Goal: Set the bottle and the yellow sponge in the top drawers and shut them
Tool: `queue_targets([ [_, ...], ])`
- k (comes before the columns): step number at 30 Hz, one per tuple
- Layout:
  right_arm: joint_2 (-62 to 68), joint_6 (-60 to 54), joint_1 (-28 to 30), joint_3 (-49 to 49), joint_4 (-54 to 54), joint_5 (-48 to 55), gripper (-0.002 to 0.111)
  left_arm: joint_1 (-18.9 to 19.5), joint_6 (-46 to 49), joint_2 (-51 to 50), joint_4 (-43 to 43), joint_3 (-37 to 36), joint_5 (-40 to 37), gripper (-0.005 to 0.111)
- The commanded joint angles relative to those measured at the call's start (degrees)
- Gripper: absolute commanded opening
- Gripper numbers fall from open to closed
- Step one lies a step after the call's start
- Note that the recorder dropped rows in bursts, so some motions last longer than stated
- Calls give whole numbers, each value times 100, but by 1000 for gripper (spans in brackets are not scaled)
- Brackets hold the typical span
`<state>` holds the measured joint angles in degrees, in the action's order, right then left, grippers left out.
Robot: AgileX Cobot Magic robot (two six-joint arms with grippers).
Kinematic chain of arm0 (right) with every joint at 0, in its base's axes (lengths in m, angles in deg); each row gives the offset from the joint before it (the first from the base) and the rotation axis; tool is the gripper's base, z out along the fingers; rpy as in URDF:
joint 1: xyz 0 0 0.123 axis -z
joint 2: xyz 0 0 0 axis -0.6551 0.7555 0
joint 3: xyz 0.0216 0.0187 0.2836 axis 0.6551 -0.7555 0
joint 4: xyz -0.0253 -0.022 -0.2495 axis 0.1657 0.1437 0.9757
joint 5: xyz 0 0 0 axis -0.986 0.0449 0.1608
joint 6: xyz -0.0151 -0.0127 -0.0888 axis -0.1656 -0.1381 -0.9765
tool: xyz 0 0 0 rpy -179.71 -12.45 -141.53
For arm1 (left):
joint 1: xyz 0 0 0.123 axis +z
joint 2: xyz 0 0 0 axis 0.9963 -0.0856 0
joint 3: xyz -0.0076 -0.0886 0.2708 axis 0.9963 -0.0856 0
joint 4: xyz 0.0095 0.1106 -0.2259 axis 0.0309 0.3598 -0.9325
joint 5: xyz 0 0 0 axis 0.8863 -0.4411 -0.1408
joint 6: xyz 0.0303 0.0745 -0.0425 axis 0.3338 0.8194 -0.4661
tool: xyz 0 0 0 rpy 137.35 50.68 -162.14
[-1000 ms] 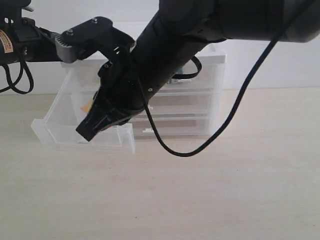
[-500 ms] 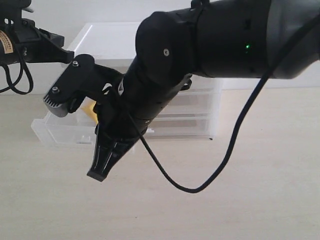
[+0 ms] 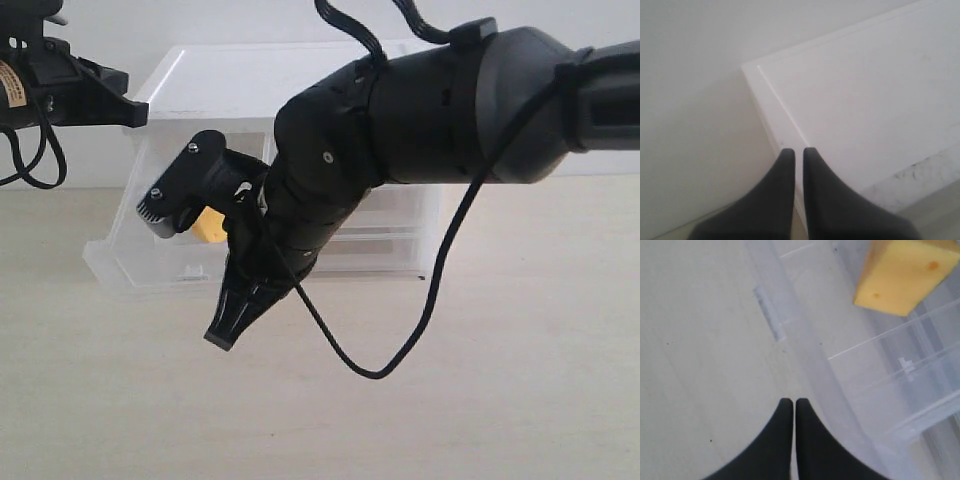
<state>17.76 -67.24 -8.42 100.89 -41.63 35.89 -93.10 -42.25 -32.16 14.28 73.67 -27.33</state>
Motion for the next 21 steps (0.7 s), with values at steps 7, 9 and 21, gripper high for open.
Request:
queue_targets([
  [7, -52, -255, 51, 7, -678, -119, 0, 8, 12, -14, -19, 40, -39, 4],
  [9, -52, -697, -108, 7, -1085, -34, 0, 8, 12, -14, -19, 40, -39, 4],
  [21, 12, -827, -256, 7, -1126, -1559, 0, 8, 12, -14, -19, 40, -122, 4],
])
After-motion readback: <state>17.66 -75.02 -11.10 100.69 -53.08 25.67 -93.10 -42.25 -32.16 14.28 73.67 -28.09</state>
